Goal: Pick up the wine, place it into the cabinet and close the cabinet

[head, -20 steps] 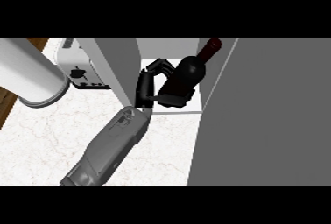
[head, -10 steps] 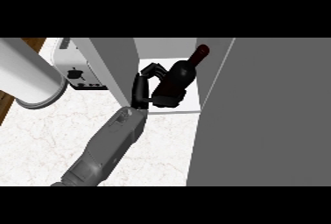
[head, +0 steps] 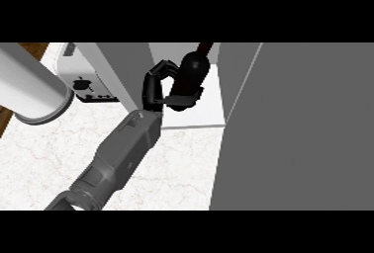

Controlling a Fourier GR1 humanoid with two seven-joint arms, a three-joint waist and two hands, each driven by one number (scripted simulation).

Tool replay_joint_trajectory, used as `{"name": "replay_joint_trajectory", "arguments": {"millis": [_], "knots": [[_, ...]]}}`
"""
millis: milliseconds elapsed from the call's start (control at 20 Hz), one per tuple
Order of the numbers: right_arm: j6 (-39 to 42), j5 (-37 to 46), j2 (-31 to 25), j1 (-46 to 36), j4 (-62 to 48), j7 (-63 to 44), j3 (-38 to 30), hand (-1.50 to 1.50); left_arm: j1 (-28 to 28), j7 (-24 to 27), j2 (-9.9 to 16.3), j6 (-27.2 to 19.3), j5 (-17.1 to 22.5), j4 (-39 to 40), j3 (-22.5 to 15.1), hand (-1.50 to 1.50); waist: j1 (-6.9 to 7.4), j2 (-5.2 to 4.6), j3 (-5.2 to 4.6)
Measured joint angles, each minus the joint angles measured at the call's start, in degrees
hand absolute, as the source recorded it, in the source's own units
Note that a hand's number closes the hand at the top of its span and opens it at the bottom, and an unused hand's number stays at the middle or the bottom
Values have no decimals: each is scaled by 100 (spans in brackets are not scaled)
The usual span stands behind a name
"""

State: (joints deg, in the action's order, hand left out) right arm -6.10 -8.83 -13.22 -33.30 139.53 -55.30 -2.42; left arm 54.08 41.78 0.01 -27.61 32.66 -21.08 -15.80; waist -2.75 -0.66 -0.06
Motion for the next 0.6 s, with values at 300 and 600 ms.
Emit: {"name": "replay_joint_trajectory", "arguments": {"millis": [300, 600], "knots": [[-9, -8, 104, -13, -34, 76, 125, -150, 352, 136, 0, 149, 140, 599, 221, 150, -56, -25, 0], [30, -36, 99, -17, -59, 77, 105, -150, 693, 205, 57, -79, 76, 1066, 305, 150, -79, -37, 0]]}}
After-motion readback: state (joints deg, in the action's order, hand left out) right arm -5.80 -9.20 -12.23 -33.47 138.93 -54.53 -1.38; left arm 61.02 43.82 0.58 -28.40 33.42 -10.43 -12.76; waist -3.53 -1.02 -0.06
